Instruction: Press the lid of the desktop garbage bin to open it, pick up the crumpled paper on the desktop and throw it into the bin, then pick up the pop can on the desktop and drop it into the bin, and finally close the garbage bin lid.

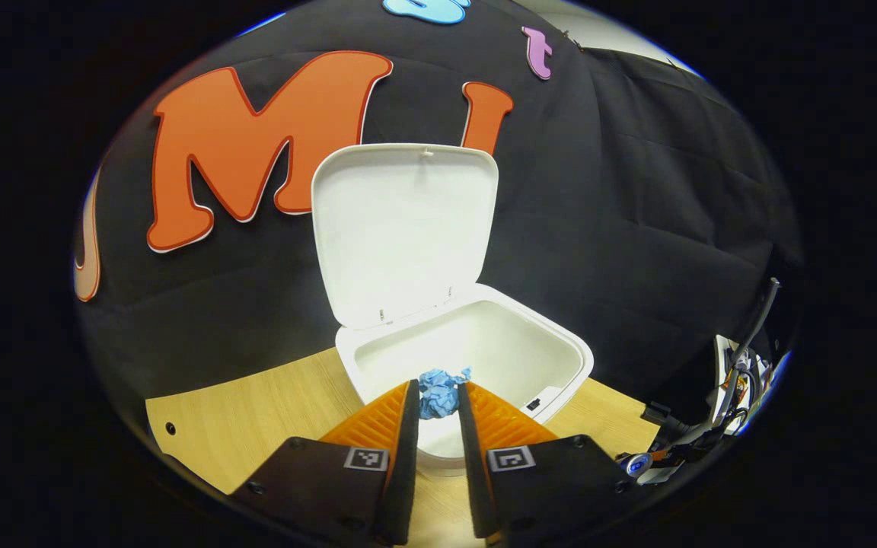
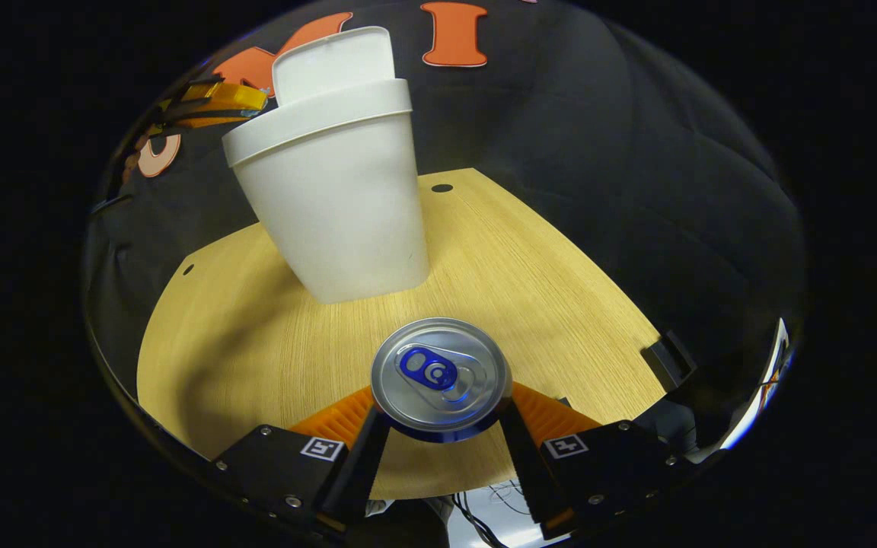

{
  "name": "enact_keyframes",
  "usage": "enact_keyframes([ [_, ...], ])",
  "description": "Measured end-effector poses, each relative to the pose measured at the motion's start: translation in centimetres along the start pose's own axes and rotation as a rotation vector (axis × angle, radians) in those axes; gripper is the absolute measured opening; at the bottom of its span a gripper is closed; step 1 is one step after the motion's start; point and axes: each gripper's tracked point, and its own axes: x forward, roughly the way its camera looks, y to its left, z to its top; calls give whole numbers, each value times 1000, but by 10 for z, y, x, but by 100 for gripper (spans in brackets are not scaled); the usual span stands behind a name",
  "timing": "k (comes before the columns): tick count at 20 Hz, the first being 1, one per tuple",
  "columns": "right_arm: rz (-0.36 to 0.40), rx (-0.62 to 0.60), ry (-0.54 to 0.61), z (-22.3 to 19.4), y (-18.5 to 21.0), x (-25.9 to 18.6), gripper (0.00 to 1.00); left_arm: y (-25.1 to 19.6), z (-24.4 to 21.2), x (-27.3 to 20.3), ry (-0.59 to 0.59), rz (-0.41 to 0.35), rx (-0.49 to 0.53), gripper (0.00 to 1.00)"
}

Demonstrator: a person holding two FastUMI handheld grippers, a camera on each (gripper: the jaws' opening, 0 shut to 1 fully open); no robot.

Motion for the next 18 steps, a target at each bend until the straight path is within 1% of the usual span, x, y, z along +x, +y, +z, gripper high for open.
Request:
enact_keyframes([
  [1,-3,5,-4,0,0,1,80,0,-2,1,8,1,-5,35],
  [4,-15,11,-8,1,-4,0,80,-3,-7,2,15,-5,-20,35],
  [6,-18,20,-14,4,-3,-2,80,-2,-5,1,5,-2,-13,42],
  [7,-22,19,-19,6,-3,-2,80,-1,-4,0,-1,-3,-11,55],
  [8,-24,15,-28,8,-4,-4,80,-1,-2,-1,-7,-5,-10,65],
  [9,-29,8,-35,10,-6,-5,80,0,-2,-2,-8,-1,-11,69],
  [11,-40,-1,-40,13,-10,-7,80,-3,-1,-9,-22,-6,-18,68],
  [15,-55,-4,-67,25,-11,-15,80,4,-3,-33,-68,0,-31,86],
  [18,-59,-16,-87,37,-9,-21,80,12,-13,-49,-90,18,-41,89],
])
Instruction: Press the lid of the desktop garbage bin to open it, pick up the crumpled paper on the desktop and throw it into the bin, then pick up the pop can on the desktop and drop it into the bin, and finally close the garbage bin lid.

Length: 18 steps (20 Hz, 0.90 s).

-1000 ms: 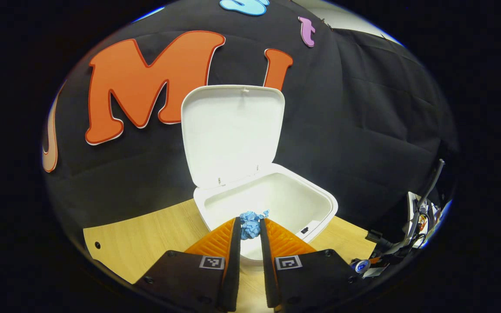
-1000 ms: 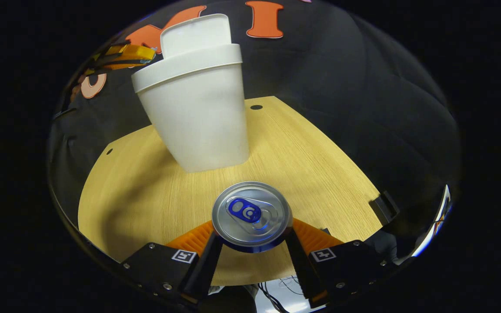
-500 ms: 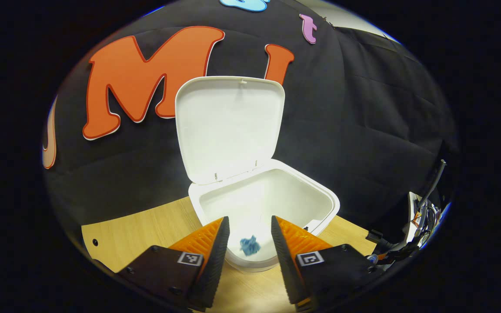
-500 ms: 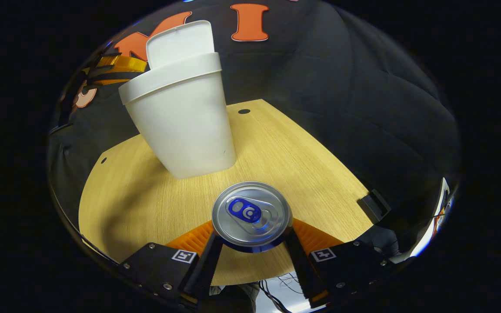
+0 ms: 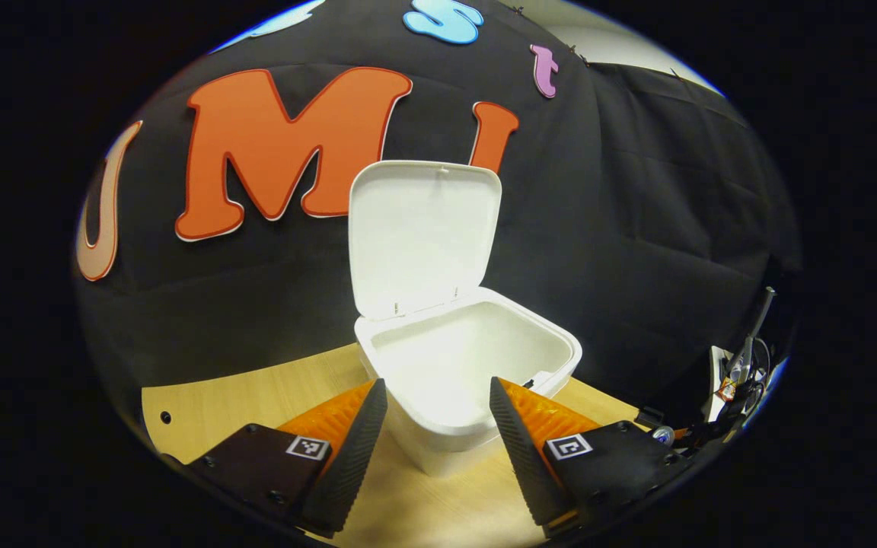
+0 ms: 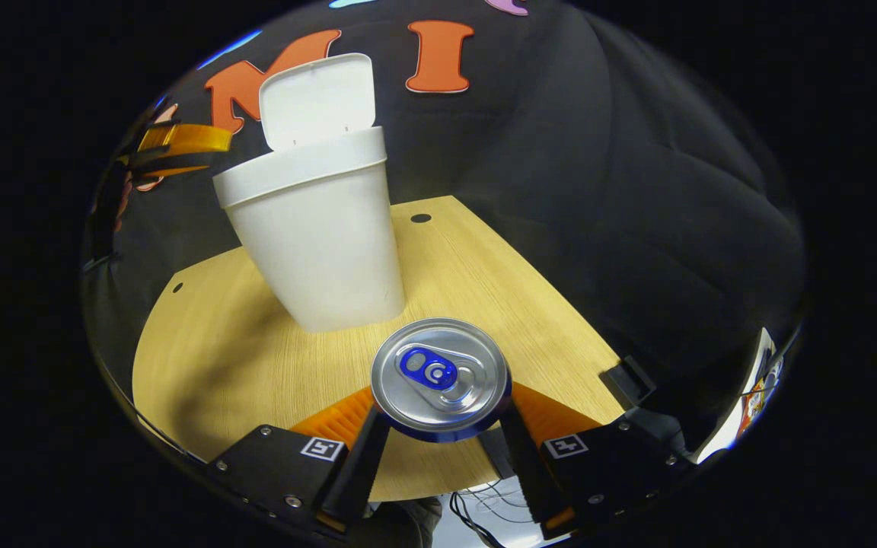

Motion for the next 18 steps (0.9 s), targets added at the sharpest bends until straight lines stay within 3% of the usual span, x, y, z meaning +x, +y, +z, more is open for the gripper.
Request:
enact_keyframes([
  [2,6,-15,-14,10,3,-3,80,5,-5,-11,-9,10,-6,89],
  [5,24,-59,-33,28,14,-1,80,23,-17,-25,-10,48,-23,99],
  [18,99,-122,-162,144,59,-14,80,108,-69,-84,12,238,-93,99],
])
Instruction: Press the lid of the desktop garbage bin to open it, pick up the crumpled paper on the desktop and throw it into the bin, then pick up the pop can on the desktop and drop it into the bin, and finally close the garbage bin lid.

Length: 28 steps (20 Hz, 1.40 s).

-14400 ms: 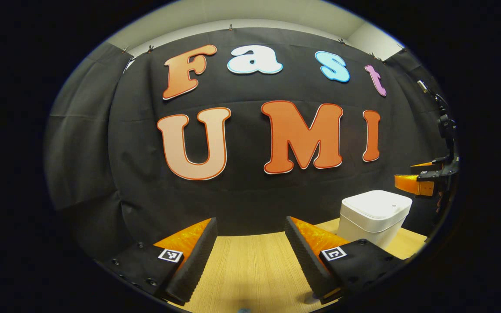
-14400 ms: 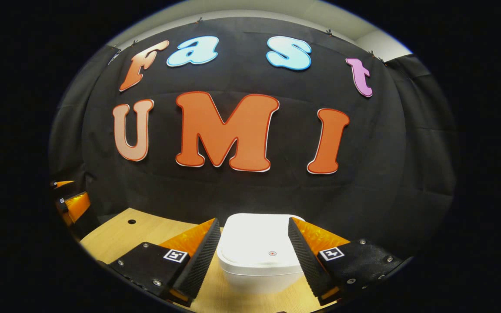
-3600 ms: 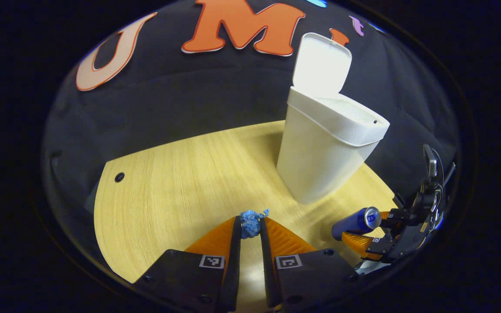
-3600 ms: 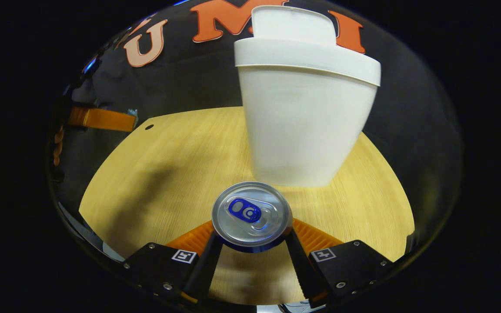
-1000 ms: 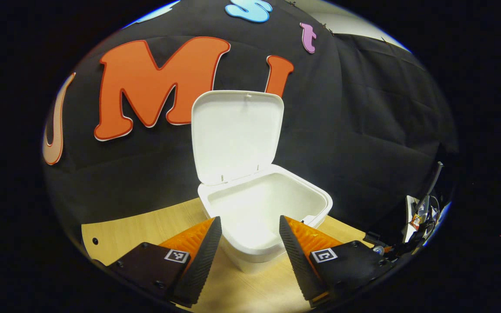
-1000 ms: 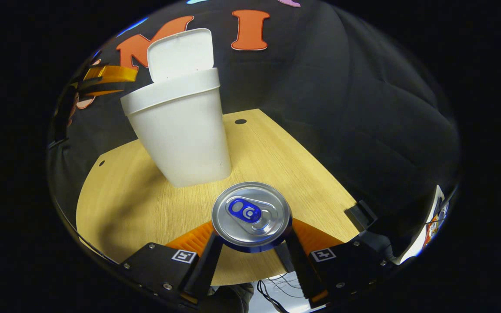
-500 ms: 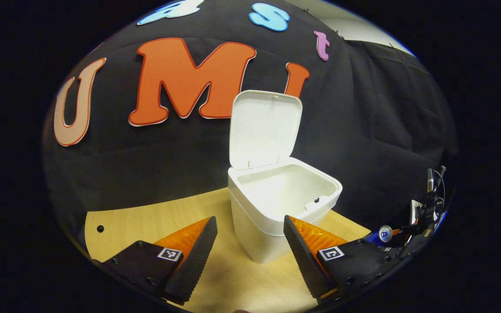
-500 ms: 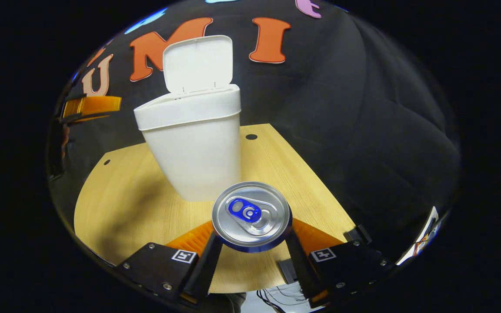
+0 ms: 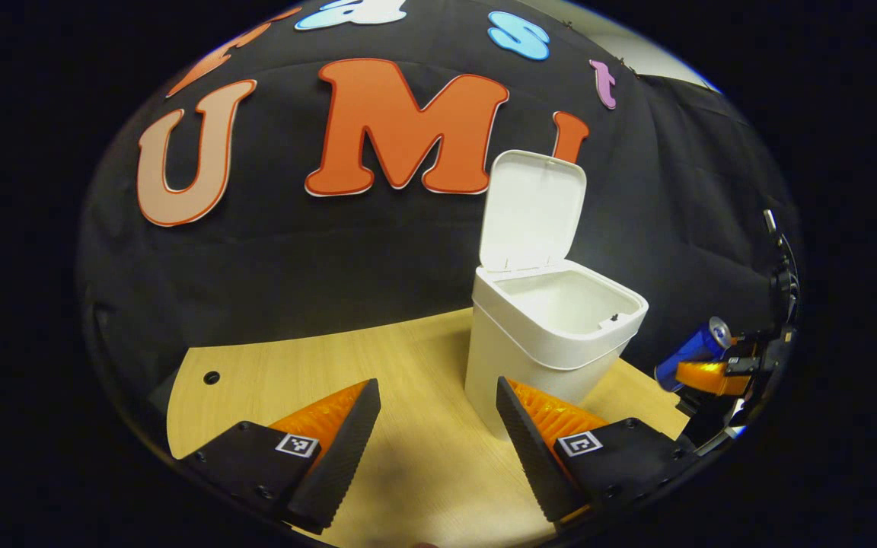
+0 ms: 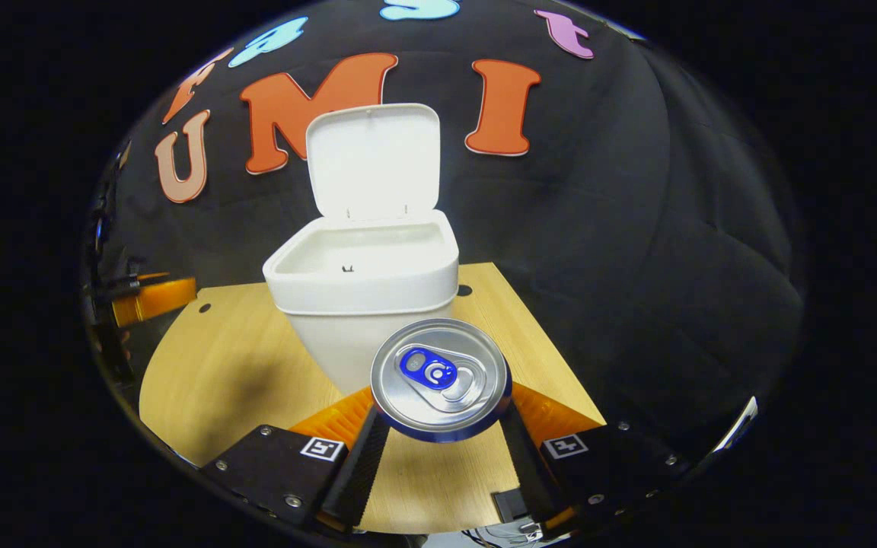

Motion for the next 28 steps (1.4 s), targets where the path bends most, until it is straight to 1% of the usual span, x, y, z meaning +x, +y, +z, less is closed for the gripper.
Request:
enact_keyframes([
  [3,16,-5,-36,25,-1,-7,80,15,-6,-7,1,40,-13,99],
  [5,13,-10,-58,45,1,-7,80,32,-10,-11,-2,82,-22,98],
  [8,41,-44,-107,74,19,-4,80,48,-7,-23,-37,131,-38,98],
  [11,76,-61,-131,93,33,5,80,64,-7,-39,-65,181,-59,98],
  [12,88,-65,-138,100,39,9,75,67,-8,-44,-76,192,-75,98],
  [15,120,-73,-159,117,54,22,75,82,-9,-61,-102,236,-83,98],
  [16,133,-72,-163,122,60,27,80,88,-9,-66,-108,260,-82,98],
  [17,146,-71,-170,127,65,32,80,94,-8,-70,-119,284,-80,98],
  [18,153,-74,-175,131,68,37,75,99,-6,-77,-129,305,-77,98],
  [19,161,-79,-177,134,72,43,80,106,-6,-84,-134,330,-73,98],
  [23,178,-102,-173,141,84,67,80,124,-13,-104,-129,392,-75,98],
  [28,163,-103,-121,137,87,102,80,140,-18,-119,-128,451,-84,98],
])
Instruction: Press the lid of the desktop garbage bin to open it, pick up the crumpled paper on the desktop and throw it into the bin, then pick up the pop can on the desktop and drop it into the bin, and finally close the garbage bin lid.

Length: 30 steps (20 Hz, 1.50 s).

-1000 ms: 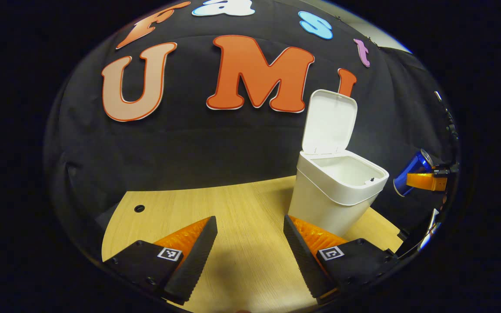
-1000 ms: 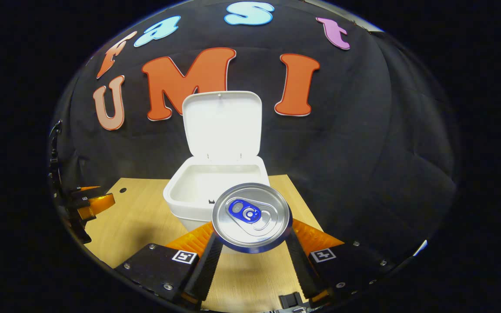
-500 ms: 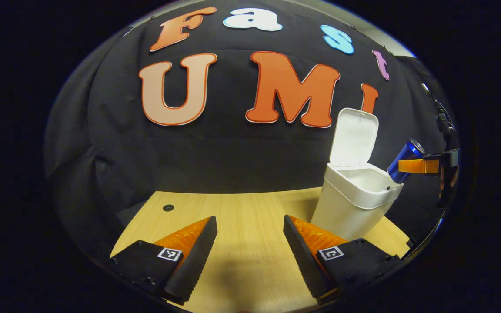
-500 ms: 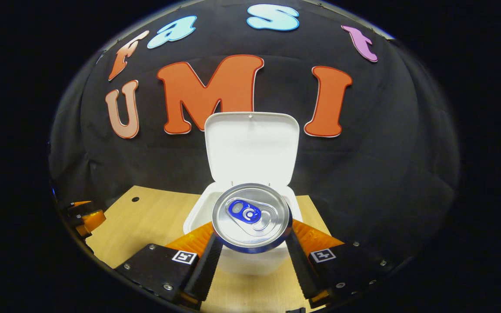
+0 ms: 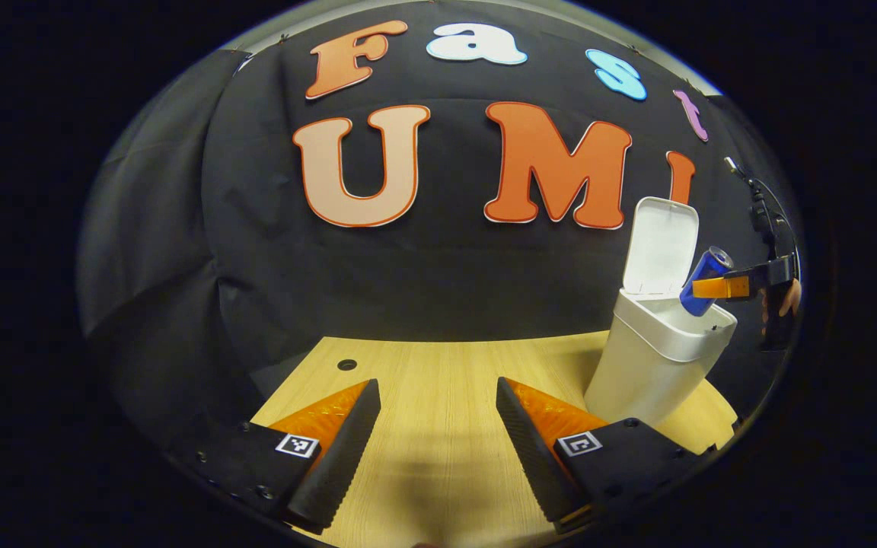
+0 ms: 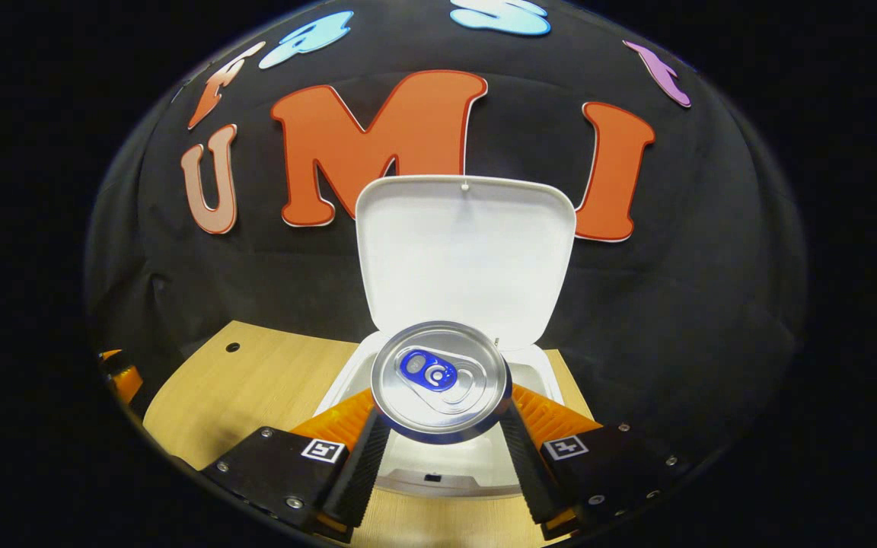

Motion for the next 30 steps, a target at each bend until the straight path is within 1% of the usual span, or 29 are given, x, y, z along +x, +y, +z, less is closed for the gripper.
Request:
enact_keyframes([
  [1,-5,1,6,-2,0,5,80,4,0,-2,0,9,-1,98],
  [2,-5,-1,12,-3,-1,9,75,7,-1,-2,3,18,-5,98],
  [3,-9,-3,18,-5,-1,13,80,10,-2,-2,5,27,-9,98],
  [4,-6,-4,24,-8,-1,16,80,13,-3,-3,7,34,-15,98],
  [5,-5,0,32,-12,0,17,75,14,-4,-4,10,41,-20,98],
  [6,2,6,41,-16,1,20,80,16,-6,-5,14,45,-24,98],
  [7,9,13,51,-22,3,22,75,16,-6,-5,17,49,-24,98],
  [8,9,20,65,-28,2,24,80,17,-9,-6,21,52,-21,98],
  [14,5,57,127,-52,2,33,81,7,-17,-6,42,34,16,98],
  [15,10,63,138,-56,2,34,75,5,-17,-7,45,30,14,98],
  [16,14,71,151,-60,4,34,81,3,-18,-7,46,25,10,98],
  [18,16,65,149,-60,4,36,81,3,-20,-7,54,24,6,98],
  [21,34,78,154,-62,9,28,82,6,-23,-7,60,29,-9,98],
  [24,26,73,131,-51,5,24,82,8,-25,-7,64,32,-18,98],
  [27,14,74,92,-31,-4,15,82,6,-25,-9,61,29,-18,98],
  [30,8,73,54,-6,-9,12,82,4,-26,-8,55,29,13,98],
])
